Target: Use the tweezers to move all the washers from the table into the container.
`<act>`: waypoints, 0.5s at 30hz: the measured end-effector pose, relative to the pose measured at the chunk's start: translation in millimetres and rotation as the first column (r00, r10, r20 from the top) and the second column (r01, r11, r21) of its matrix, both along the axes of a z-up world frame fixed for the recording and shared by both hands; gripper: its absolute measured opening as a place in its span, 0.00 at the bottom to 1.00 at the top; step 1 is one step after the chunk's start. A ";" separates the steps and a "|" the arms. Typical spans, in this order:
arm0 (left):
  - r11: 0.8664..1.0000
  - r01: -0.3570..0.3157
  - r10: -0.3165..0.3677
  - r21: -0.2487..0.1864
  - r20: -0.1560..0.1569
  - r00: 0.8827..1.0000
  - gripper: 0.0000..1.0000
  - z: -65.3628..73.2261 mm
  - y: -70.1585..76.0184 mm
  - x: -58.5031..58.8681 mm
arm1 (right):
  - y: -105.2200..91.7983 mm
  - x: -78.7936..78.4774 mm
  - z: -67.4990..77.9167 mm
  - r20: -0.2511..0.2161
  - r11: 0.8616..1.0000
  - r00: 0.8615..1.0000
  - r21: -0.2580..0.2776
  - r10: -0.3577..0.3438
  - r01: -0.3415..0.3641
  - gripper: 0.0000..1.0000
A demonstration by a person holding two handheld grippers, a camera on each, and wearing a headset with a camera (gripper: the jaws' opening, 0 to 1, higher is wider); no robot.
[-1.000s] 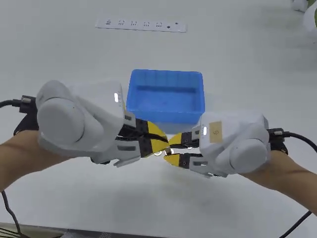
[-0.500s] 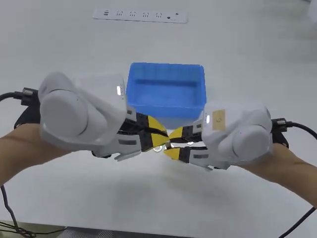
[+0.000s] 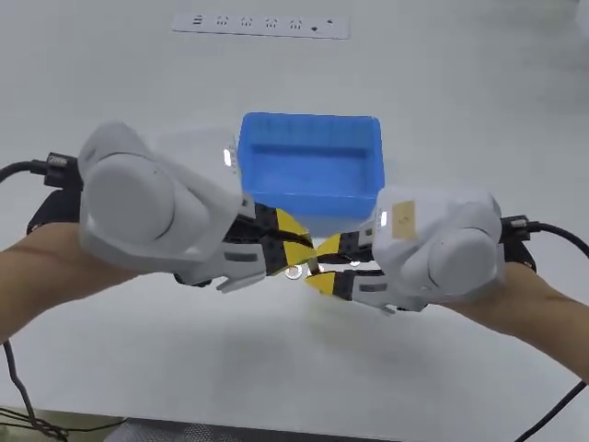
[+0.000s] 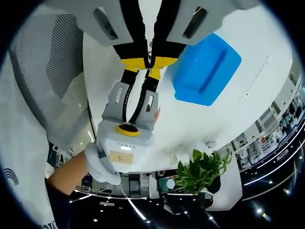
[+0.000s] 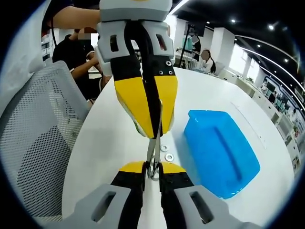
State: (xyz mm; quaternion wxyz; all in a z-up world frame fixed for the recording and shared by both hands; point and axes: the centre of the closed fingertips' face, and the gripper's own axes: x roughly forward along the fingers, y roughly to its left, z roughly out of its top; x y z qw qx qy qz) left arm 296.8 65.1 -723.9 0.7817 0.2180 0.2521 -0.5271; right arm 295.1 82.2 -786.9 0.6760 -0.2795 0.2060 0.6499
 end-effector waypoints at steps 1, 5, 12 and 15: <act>1.000 0.000 0.000 0.002 0.002 1.000 0.06 -0.3 -0.1 0.4 | 0.1 0.4 0.0 -0.002 1.000 1.000 0.000 -0.003 0.003 0.12; 1.000 0.001 -0.001 0.012 -0.004 1.000 0.06 -2.5 -0.2 0.8 | 0.4 0.7 -0.5 0.009 1.000 1.000 -0.001 0.000 0.000 0.11; 0.999 0.016 -0.016 0.040 -0.017 1.000 0.07 -8.4 -0.7 -5.9 | 1.4 -2.4 -1.8 0.005 1.000 1.000 0.001 0.013 -0.013 0.10; 0.999 0.014 -0.014 0.038 -0.013 1.000 0.07 -7.7 -1.9 -6.6 | 0.9 -2.7 -1.4 0.010 1.000 1.000 0.002 0.015 -0.015 0.10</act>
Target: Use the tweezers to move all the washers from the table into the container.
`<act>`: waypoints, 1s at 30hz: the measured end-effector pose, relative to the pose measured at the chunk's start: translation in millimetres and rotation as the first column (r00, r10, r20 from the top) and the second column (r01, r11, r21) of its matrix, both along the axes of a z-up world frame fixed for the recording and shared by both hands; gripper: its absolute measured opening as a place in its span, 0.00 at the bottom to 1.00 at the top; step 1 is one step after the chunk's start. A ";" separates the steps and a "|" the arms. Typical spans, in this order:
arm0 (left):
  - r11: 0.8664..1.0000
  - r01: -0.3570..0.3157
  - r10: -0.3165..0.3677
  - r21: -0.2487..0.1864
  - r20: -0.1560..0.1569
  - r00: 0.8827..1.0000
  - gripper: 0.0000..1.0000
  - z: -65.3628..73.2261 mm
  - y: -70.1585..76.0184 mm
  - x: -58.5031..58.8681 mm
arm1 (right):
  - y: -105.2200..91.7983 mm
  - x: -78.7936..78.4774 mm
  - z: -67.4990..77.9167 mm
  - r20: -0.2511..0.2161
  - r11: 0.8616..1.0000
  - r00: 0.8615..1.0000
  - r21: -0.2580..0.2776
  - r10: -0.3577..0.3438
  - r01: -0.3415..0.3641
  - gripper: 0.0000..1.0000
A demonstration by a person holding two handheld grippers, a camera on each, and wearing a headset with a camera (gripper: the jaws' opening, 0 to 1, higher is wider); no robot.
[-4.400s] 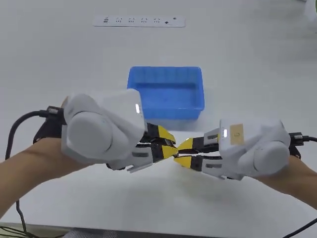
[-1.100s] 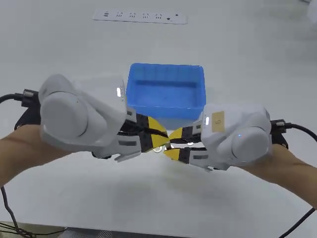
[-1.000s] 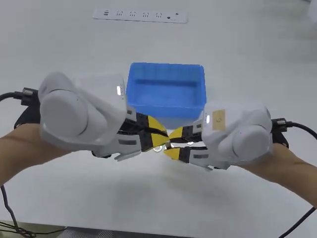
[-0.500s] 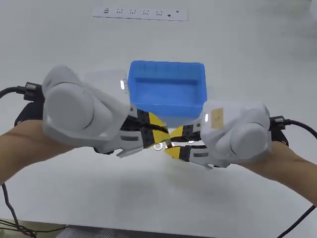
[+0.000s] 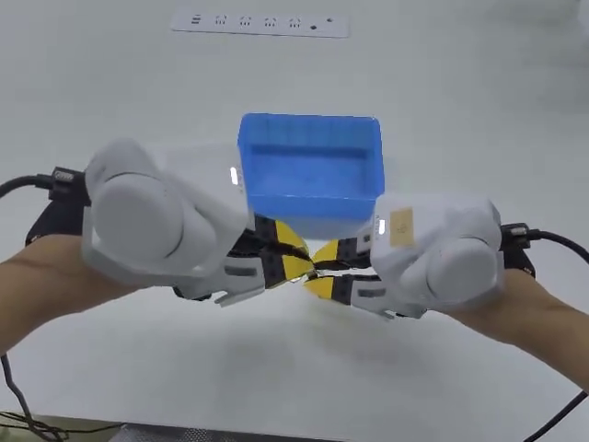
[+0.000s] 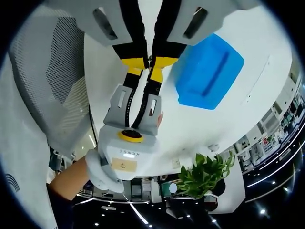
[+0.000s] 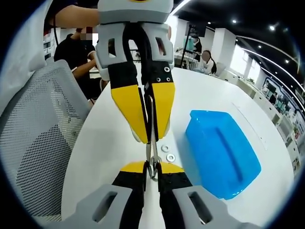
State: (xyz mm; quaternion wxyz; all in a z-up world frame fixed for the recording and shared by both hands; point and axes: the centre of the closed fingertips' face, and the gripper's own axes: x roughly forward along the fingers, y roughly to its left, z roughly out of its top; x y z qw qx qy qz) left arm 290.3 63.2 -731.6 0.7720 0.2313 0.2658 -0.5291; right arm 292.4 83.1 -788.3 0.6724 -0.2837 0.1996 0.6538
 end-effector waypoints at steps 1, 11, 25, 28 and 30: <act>1.000 -0.001 0.001 0.000 0.004 1.000 0.07 0.2 -0.6 0.2 | -0.1 0.0 0.1 0.002 1.000 1.000 0.000 0.000 0.000 0.10; 1.000 -0.009 0.009 -0.027 0.006 1.000 0.07 8.2 -3.7 -0.5 | -3.5 0.1 7.4 0.005 1.000 1.000 0.023 -0.007 0.007 0.10; 0.997 0.030 -0.024 -0.070 0.089 0.996 0.07 32.2 -3.0 0.2 | 1.0 1.2 30.5 0.036 0.999 0.999 0.045 0.025 -0.027 0.10; 0.997 0.033 -0.026 -0.072 0.107 0.994 0.07 38.4 -3.2 2.5 | 2.2 4.1 36.3 0.046 0.998 0.999 0.051 0.020 -0.022 0.10; 0.997 0.035 -0.026 -0.071 0.121 0.992 0.07 43.7 -2.1 6.1 | 3.0 8.2 41.8 0.060 0.998 0.998 0.057 0.011 -0.014 0.10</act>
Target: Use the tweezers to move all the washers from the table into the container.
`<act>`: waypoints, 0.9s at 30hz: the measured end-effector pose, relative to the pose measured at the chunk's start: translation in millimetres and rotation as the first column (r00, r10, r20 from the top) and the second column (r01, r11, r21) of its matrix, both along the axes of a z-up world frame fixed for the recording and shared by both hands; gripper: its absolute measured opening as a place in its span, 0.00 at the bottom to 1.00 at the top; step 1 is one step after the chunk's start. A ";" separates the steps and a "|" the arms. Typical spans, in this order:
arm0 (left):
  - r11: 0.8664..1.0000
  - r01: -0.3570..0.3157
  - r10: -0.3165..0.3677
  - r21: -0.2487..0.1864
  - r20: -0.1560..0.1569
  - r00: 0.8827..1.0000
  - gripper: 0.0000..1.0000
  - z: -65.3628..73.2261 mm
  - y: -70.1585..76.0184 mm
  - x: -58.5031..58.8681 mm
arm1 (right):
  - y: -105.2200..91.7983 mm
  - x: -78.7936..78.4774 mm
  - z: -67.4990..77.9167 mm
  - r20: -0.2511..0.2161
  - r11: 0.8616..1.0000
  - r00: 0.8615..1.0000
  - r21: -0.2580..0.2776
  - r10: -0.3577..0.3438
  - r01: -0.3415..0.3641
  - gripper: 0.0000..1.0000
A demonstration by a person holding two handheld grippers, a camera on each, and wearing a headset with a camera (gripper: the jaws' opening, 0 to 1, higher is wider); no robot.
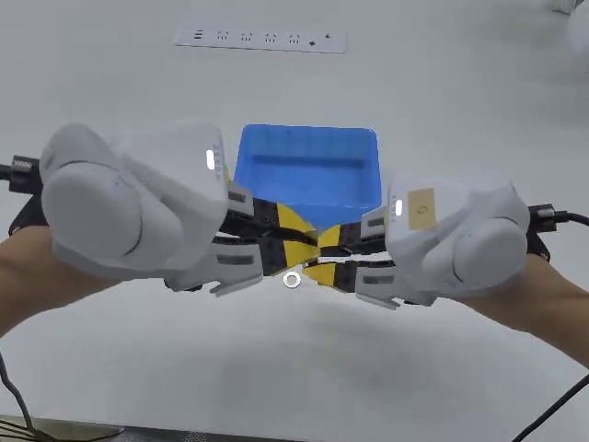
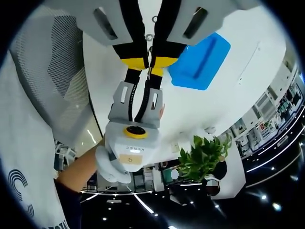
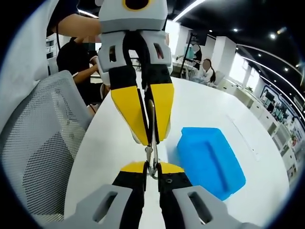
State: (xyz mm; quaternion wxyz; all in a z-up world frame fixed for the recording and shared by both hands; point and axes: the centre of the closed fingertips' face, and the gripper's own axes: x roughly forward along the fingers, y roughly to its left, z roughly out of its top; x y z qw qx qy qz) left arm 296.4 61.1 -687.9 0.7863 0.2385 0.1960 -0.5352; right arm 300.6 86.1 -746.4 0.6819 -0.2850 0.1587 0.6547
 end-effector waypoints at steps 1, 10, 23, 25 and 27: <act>1.000 0.000 0.000 -0.001 0.001 1.000 0.07 1.2 0.2 0.6 | 0.3 1.3 2.5 0.005 1.000 1.000 0.003 -0.001 0.001 0.10; 1.000 0.013 -0.012 -0.020 0.041 0.999 0.07 32.5 3.7 16.8 | 2.8 19.4 33.0 0.053 0.999 0.998 0.045 -0.027 0.025 0.10; 0.999 0.031 -0.026 -0.039 0.116 0.993 0.07 58.7 1.2 47.6 | 3.0 57.5 61.3 0.127 0.996 0.990 0.079 -0.062 0.052 0.10; 0.999 0.026 -0.020 -0.047 0.124 0.992 0.07 59.9 2.1 56.5 | 3.2 63.7 62.6 0.126 0.995 0.990 0.083 -0.068 0.058 0.10; 0.999 0.021 -0.014 -0.048 0.126 0.992 0.07 59.0 3.6 66.1 | 2.9 75.4 61.2 0.136 0.995 0.988 0.074 -0.075 0.065 0.10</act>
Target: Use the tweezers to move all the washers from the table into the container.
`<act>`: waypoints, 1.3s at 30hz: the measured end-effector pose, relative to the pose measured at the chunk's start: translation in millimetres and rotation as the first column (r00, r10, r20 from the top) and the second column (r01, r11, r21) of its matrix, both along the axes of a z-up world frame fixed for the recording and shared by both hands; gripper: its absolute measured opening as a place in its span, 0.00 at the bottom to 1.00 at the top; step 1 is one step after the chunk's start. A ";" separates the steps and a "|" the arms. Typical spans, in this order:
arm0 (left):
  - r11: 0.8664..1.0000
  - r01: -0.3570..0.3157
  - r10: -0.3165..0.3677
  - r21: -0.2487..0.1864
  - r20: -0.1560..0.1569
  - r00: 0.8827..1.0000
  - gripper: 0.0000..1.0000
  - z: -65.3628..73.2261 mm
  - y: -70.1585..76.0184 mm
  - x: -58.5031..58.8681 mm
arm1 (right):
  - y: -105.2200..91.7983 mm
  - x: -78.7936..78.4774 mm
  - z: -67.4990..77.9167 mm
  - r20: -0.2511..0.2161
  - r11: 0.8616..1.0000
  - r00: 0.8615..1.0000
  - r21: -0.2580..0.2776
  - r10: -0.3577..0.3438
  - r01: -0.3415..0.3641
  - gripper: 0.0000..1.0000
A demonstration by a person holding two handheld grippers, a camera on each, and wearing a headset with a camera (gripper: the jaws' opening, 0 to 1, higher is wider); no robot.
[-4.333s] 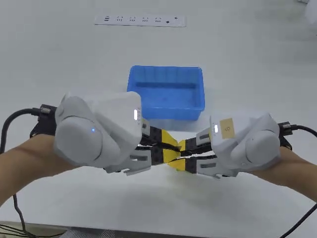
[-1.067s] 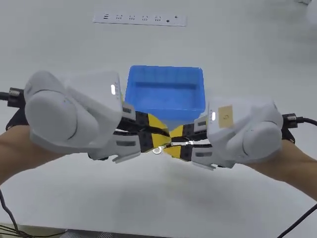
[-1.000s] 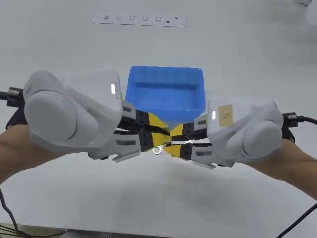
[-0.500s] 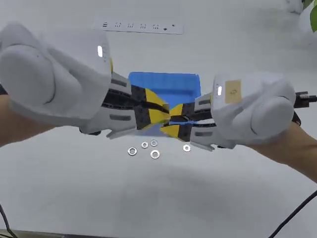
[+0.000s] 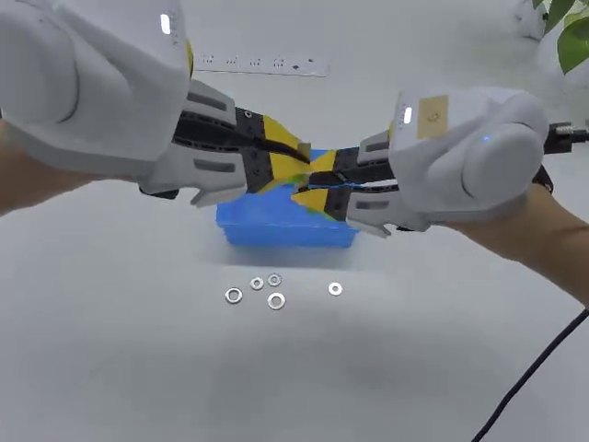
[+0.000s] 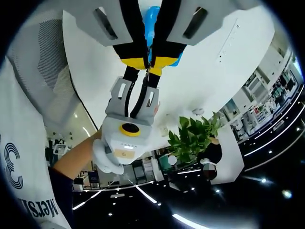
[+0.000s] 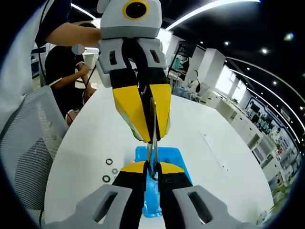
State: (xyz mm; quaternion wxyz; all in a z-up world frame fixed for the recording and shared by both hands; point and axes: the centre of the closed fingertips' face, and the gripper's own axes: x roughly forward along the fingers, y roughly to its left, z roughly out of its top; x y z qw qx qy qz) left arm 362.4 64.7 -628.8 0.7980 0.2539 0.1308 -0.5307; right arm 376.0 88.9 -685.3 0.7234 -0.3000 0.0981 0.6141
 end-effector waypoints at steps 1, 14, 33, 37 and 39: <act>1.000 0.000 0.000 -0.003 -0.001 1.000 0.07 -0.4 0.3 2.7 | -0.4 3.8 -0.4 0.002 1.000 1.000 -0.005 -0.002 0.002 0.10; 0.999 -0.008 0.009 0.038 -0.030 1.000 0.07 -33.3 9.1 36.4 | 6.4 33.5 -32.1 -0.039 0.999 0.999 -0.032 -0.026 0.025 0.10; 0.996 -0.053 0.062 0.069 -0.135 0.989 0.07 -90.0 13.6 51.8 | 17.7 40.4 -95.3 -0.210 0.993 0.972 -0.075 -0.105 0.091 0.10; 0.996 -0.064 0.071 0.056 -0.135 0.988 0.07 -88.8 12.7 52.8 | 15.9 42.4 -94.7 -0.221 0.992 0.968 -0.070 -0.115 0.102 0.10; 0.996 -0.068 0.075 0.050 -0.140 0.987 0.07 -88.0 11.7 53.6 | 15.6 42.6 -94.5 -0.218 0.992 0.969 -0.071 -0.115 0.101 0.10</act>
